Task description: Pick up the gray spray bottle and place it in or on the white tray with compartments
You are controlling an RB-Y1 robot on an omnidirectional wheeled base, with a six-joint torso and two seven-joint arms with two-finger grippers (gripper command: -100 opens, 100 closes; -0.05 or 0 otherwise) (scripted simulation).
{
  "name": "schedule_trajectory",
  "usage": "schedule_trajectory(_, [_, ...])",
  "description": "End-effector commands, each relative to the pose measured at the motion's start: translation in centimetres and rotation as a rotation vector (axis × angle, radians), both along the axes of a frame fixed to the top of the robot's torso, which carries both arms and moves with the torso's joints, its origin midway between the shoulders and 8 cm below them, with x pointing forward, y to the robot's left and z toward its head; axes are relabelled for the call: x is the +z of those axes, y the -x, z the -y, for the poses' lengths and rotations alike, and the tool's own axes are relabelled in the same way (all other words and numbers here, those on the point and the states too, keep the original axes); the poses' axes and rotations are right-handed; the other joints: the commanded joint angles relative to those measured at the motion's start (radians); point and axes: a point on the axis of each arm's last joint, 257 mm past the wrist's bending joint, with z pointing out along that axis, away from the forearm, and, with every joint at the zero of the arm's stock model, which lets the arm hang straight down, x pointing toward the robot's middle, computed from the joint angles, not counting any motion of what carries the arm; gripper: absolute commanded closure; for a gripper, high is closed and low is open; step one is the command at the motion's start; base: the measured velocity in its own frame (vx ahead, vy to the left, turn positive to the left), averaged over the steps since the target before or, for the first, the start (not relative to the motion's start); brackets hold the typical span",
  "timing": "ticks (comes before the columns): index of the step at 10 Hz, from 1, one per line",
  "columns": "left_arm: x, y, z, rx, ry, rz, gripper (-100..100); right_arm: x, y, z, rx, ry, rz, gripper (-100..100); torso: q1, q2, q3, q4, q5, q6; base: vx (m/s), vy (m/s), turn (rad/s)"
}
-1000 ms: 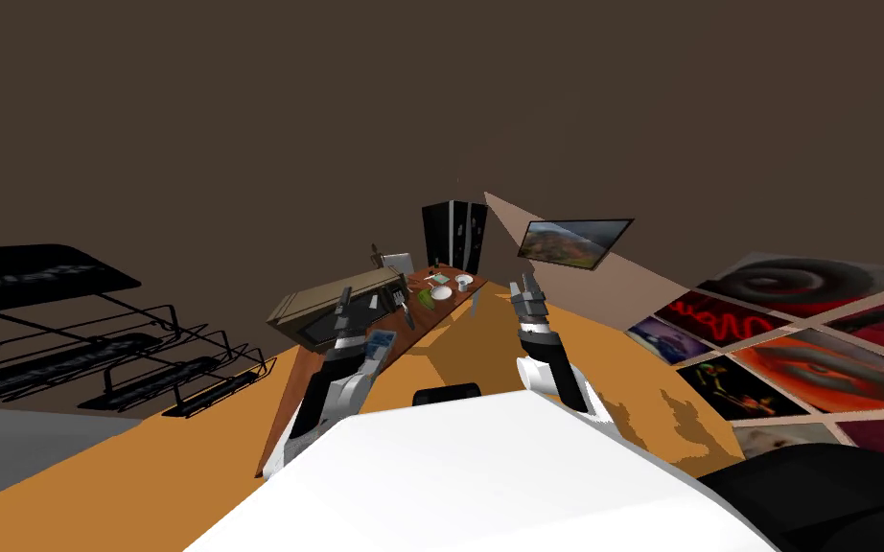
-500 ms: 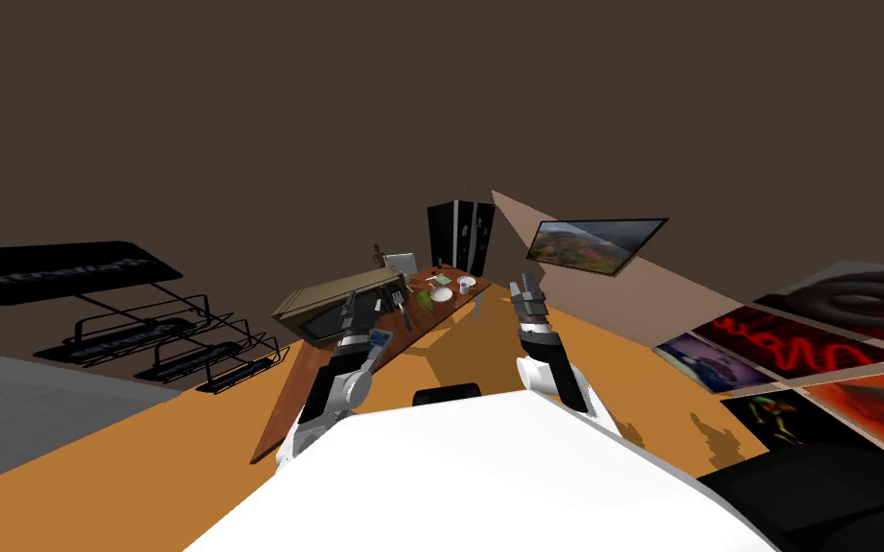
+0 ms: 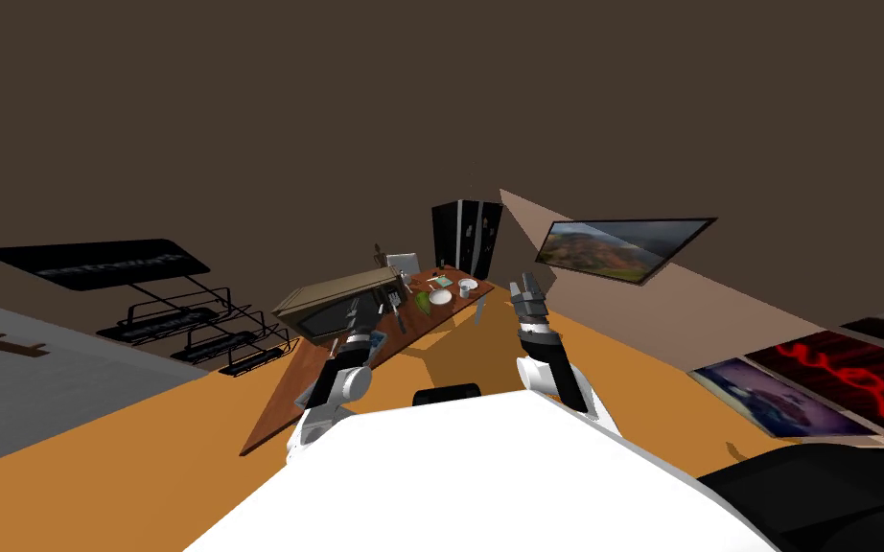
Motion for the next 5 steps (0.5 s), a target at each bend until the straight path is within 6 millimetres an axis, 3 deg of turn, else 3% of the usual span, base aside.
schedule_trajectory(1, [-2.6,-0.1,-1.1,-0.007,0.096,-0.058,-100,0.0,0.0,0.0,0.0,0.0,0.0,0,0.0,0.0,0.0,0.0,0.0,0.0,0.09,-0.185,0.154])
schedule_trajectory(4, [-6.0,-0.4,-2.8,-0.005,0.225,-0.127,-100,0.0,0.0,0.0,0.0,0.0,0.0,0,0.003,-0.001,0.0,0.0,0.0,0.0,0.071,-0.124,0.084])
schedule_trajectory(5, [-6.0,-0.4,-2.8,-0.005,0.225,-0.127,-100,0.0,0.0,0.0,0.0,0.0,0.0,0,0.003,0.001,0.0,0.0,0.0,0.0,0.045,-0.078,0.055])
